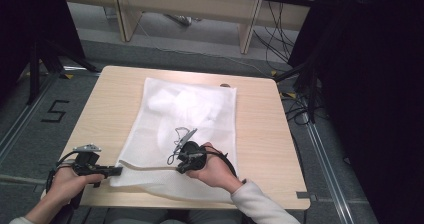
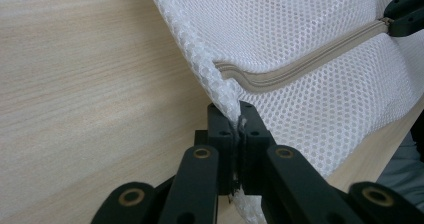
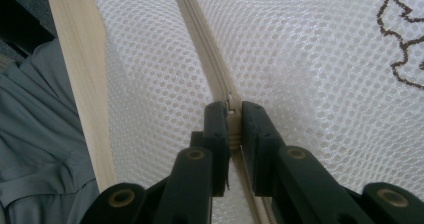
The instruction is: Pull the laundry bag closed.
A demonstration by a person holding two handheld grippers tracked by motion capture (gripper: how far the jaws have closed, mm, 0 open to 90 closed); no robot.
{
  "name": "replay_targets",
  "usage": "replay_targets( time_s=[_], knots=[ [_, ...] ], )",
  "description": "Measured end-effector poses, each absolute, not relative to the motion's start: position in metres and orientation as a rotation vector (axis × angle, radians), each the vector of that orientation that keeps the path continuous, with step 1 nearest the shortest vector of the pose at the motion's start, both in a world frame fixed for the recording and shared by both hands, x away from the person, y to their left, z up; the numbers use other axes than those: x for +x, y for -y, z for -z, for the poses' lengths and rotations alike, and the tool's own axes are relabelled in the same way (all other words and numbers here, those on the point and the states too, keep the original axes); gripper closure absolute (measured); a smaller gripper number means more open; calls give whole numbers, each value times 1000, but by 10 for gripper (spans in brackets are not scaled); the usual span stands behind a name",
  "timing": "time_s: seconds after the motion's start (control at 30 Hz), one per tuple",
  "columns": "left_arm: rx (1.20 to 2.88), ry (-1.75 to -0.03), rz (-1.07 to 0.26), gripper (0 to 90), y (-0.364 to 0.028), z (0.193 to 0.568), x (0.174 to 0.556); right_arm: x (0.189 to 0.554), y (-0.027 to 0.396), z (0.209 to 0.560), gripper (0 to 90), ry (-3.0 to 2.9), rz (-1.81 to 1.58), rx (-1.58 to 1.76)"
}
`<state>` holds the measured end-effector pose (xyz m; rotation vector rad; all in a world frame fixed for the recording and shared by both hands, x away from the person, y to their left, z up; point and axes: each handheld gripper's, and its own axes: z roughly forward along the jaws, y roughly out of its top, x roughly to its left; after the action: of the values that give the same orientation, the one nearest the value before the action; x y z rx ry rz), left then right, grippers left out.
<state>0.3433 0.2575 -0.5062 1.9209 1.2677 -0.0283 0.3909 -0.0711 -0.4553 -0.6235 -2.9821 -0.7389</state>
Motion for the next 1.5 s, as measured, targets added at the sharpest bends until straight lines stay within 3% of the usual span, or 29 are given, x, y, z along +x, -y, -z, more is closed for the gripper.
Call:
replay_targets(
  time_s=[1.5],
  knots=[
    [1918, -1274, 19, 863, -258, 507, 343, 389, 95, 453, 823, 2979, 734, -677]
  ],
)
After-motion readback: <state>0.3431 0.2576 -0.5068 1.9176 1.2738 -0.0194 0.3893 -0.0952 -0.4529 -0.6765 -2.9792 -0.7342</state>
